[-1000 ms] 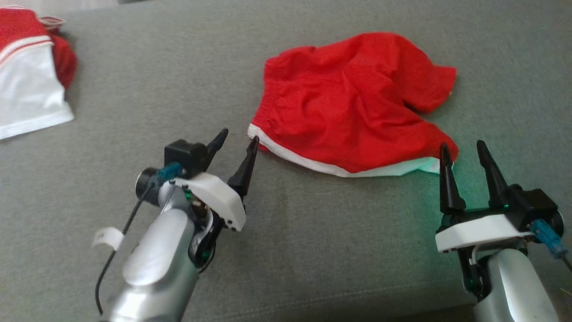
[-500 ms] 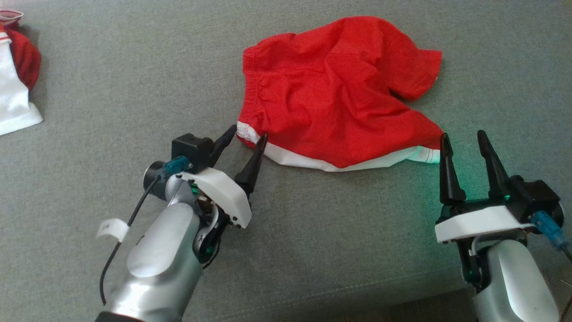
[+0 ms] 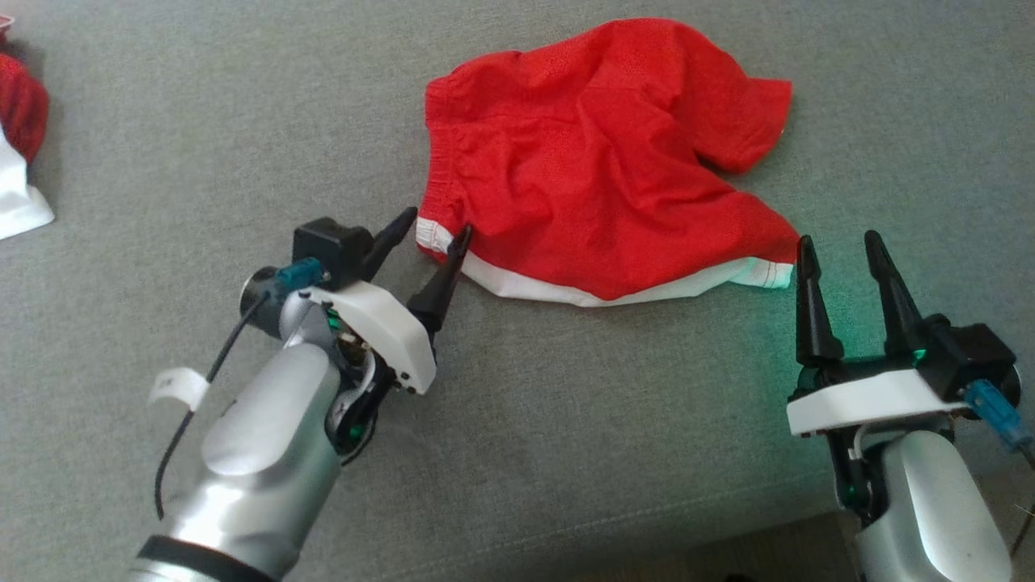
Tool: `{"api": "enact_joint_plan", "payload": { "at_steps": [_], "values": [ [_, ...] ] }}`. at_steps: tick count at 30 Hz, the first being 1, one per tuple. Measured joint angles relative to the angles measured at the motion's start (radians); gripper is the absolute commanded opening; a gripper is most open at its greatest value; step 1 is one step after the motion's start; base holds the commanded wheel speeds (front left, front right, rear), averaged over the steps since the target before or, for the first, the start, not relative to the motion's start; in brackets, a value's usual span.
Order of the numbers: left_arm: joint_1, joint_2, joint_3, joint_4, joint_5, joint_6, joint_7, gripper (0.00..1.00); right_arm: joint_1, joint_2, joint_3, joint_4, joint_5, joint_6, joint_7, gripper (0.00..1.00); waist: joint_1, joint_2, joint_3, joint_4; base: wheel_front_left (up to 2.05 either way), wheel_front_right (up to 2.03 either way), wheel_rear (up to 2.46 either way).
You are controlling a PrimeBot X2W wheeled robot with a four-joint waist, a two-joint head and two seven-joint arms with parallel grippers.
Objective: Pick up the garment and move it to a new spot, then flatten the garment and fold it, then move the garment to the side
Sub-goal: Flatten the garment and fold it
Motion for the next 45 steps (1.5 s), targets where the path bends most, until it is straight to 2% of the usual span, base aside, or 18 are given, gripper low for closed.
{"api": "enact_joint_plan", "payload": {
  "at_steps": [5,6,7,12,13,14,15,20,32,40,41,42,44,45],
  "values": [
    [-0.012,0.018,-0.030,0.011,-0.026,0.000,0.000,1.00,0.000,0.000,0.000,-0.002,0.001,0.000,0.000,1.00,0.0000,0.0000,0.008,-0.006,0.00,0.00,0.00],
    [-0.012,0.020,-0.036,0.011,-0.032,0.000,0.000,0.98,0.000,0.000,0.000,-0.002,0.001,0.000,0.000,1.00,0.0000,0.0000,0.009,-0.006,0.00,0.00,0.00],
    [-0.012,0.021,-0.044,0.011,-0.038,0.000,0.000,0.93,0.000,0.000,0.000,-0.002,0.001,0.000,0.000,1.00,0.0000,0.0000,0.009,-0.007,0.00,0.00,0.00],
    [-0.012,0.035,-0.086,0.000,-0.067,0.000,0.000,0.38,0.000,0.000,-0.002,-0.006,0.001,0.000,0.000,1.00,0.0000,0.0000,0.008,-0.004,0.00,0.00,0.00],
    [-0.012,0.040,-0.092,-0.004,-0.070,0.000,-0.005,0.18,0.000,0.000,-0.004,-0.008,0.001,0.000,0.000,1.00,0.0000,0.0000,0.008,-0.003,0.00,0.00,0.00],
    [-0.011,0.044,-0.093,-0.011,-0.076,0.000,-0.012,0.04,0.000,0.000,-0.004,-0.008,0.001,0.000,0.000,1.00,0.0000,0.0000,0.008,-0.002,0.00,0.00,0.00],
    [-0.011,0.049,-0.093,-0.017,-0.081,0.000,-0.017,0.00,0.000,0.000,-0.005,-0.008,0.001,0.000,0.000,1.00,0.0000,0.0000,0.008,-0.001,0.00,0.00,0.00],
    [-0.006,0.062,-0.088,-0.054,-0.088,0.003,-0.045,0.00,0.000,0.000,-0.004,0.006,-0.002,0.000,0.000,1.00,0.0000,0.0000,0.005,0.008,0.00,0.00,0.00],
    [0.120,0.089,-0.035,-0.134,-0.113,0.086,-0.074,0.00,0.002,0.000,0.088,0.181,-0.046,0.000,0.013,1.00,0.0000,0.0000,0.007,0.049,0.00,0.00,0.00],
    [0.139,0.095,-0.029,-0.163,-0.120,0.098,-0.079,0.00,-0.023,-0.001,0.090,0.253,-0.055,0.000,0.003,1.00,0.0000,0.0000,0.011,0.072,0.00,0.00,0.00],
    [0.139,0.095,-0.029,-0.164,-0.120,0.098,-0.079,0.00,-0.030,-0.001,0.091,0.258,-0.055,0.000,0.002,0.95,0.0000,0.0000,0.011,0.074,0.00,0.00,0.00],
    [0.139,0.095,-0.029,-0.164,-0.120,0.098,-0.079,0.00,-0.039,-0.001,0.092,0.265,-0.055,0.000,0.000,0.84,-0.0001,0.0000,0.012,0.075,0.00,0.00,0.00],
    [0.139,0.094,-0.030,-0.164,-0.120,0.098,-0.079,0.00,-0.051,-0.001,0.100,0.277,-0.055,0.000,-0.001,0.49,0.0000,0.0000,0.012,0.077,0.00,0.00,0.00],
    [0.139,0.094,-0.030,-0.165,-0.120,0.099,-0.079,0.00,-0.056,-0.001,0.106,0.282,-0.055,0.000,-0.002,0.41,0.0000,0.0000,0.011,0.077,0.00,0.00,0.00]
  ]
}}
